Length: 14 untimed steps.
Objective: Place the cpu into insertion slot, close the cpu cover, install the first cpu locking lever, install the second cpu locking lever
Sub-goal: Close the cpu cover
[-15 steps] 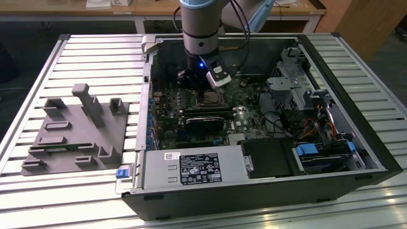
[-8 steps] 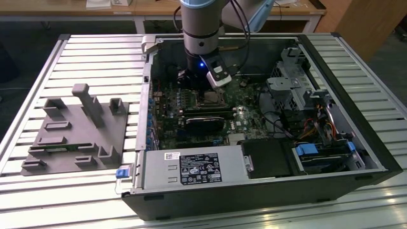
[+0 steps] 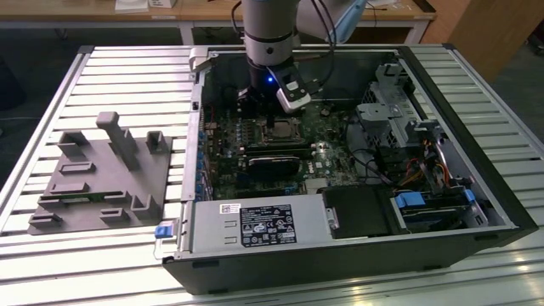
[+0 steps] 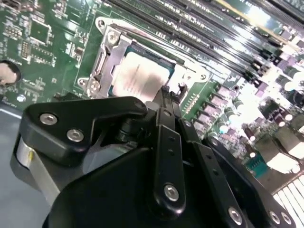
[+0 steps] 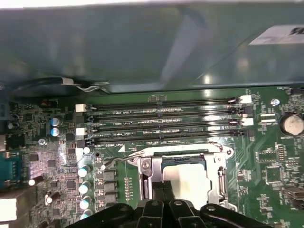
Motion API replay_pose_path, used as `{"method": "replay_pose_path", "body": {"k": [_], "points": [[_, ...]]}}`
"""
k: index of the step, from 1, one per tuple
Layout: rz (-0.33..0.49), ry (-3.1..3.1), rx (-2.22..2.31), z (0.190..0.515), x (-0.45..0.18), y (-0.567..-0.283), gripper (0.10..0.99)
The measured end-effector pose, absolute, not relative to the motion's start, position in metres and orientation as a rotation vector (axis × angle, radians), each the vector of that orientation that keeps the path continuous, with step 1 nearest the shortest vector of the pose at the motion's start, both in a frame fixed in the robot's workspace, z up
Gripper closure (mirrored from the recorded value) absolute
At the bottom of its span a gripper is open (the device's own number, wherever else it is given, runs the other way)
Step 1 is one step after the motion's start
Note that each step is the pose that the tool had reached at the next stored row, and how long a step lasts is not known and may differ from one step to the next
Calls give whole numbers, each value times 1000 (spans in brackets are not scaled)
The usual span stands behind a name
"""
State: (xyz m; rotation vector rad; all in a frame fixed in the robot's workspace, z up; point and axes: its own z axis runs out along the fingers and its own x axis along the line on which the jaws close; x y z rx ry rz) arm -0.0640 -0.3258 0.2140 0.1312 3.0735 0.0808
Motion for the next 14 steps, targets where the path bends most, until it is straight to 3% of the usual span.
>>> {"method": "replay_pose_path", "body": {"k": [14], "points": [[81, 3074, 131, 220, -50, -326, 980]]}}
